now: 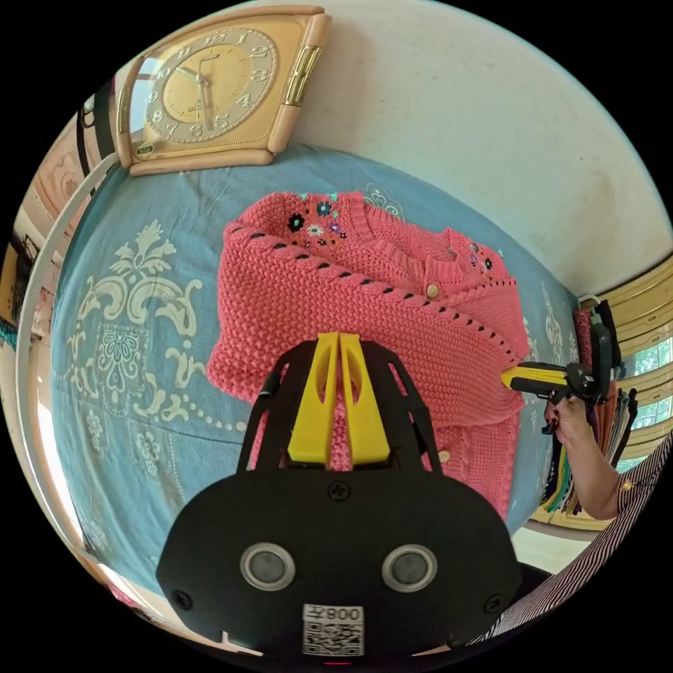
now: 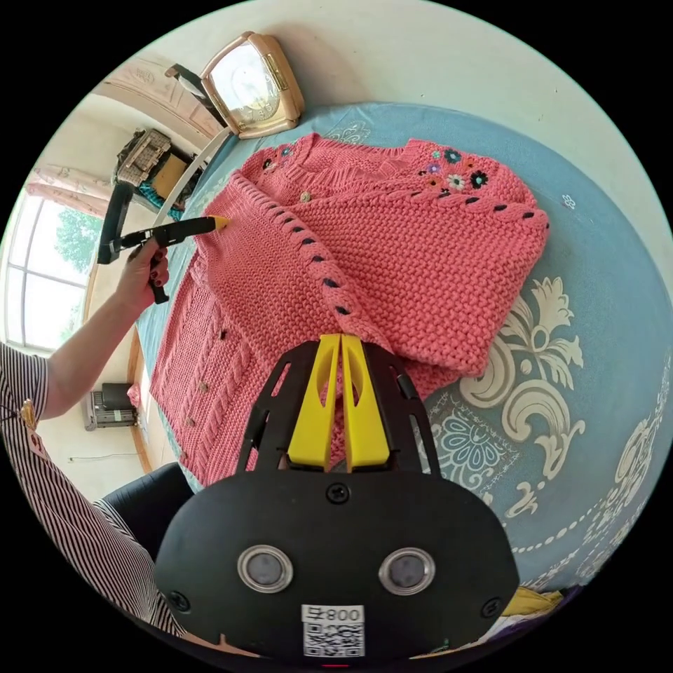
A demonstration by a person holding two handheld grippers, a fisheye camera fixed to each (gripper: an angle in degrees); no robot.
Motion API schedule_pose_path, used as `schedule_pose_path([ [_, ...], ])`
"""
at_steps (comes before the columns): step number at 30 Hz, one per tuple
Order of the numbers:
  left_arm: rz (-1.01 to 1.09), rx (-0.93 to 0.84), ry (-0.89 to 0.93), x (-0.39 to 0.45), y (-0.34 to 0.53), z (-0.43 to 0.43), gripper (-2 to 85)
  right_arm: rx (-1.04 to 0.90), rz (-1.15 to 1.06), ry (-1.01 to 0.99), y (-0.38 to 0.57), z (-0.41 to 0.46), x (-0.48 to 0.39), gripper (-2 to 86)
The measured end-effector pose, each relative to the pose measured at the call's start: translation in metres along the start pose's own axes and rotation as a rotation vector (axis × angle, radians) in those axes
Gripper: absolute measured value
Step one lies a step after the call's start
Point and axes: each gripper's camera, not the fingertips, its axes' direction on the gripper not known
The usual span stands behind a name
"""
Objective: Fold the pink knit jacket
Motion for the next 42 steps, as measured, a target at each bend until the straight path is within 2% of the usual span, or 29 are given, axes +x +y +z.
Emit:
schedule_pose_path([
  [4, 0.000, 0.083, -0.082, -0.021, -0.029, -0.033, 0.3, -0.011, 0.020, 0.018, -0.006, -0.001, -0.014, 0.1],
  [6, -0.020, 0.066, -0.116, -0.040, -0.051, -0.030, 0.3, -0.005, 0.013, 0.037, -0.006, 0.000, -0.021, 0.1],
  [7, -0.023, -0.011, -0.142, -0.053, -0.065, -0.016, 0.3, 0.001, 0.008, 0.051, -0.006, 0.000, -0.026, 0.1],
  [8, -0.038, -0.105, -0.125, -0.063, -0.074, 0.000, 0.3, 0.011, 0.005, 0.063, -0.005, 0.000, -0.030, 0.1],
  [11, -0.026, -0.059, -0.072, -0.066, -0.077, -0.027, 0.3, 0.032, 0.011, 0.082, -0.002, -0.001, -0.038, 0.1],
  [15, 0.014, 0.044, -0.086, -0.064, -0.075, -0.064, 0.2, 0.043, 0.038, 0.086, -0.003, -0.002, -0.041, 0.1],
  [18, 0.052, -0.162, -0.062, -0.074, -0.088, -0.028, 0.2, 0.047, 0.067, 0.073, -0.005, -0.002, -0.040, 0.0],
  [19, 0.060, -0.089, -0.080, -0.074, -0.085, -0.042, 0.2, 0.050, 0.079, 0.069, -0.006, -0.003, -0.039, 0.1],
  [21, 0.021, -0.078, 0.003, -0.077, -0.083, -0.064, 0.3, 0.046, 0.099, 0.063, -0.006, -0.005, -0.038, 0.1],
  [24, 0.032, 0.041, 0.131, -0.072, -0.050, -0.111, 0.3, 0.039, 0.160, 0.012, -0.007, -0.017, -0.030, 0.1],
  [27, 0.057, -0.052, 0.126, -0.068, -0.023, -0.108, 0.3, 0.110, 0.185, 0.039, 0.001, -0.038, -0.029, 0.2],
  [29, 0.034, -0.139, 0.149, -0.077, -0.011, -0.089, 0.3, 0.047, 0.195, 0.011, 0.000, -0.029, -0.023, 0.2],
  [31, -0.036, -0.094, 0.205, -0.090, -0.011, -0.104, 0.3, 0.011, 0.200, -0.012, 0.001, -0.018, -0.016, 0.2],
  [35, -0.084, -0.008, 0.288, -0.107, 0.010, -0.156, 0.4, 0.110, 0.272, -0.056, 0.019, -0.044, -0.002, 0.2],
  [42, -0.216, -0.236, 0.282, -0.132, 0.130, -0.193, 1.0, 0.032, 0.385, -0.245, 0.102, -0.039, 0.008, 0.5],
])
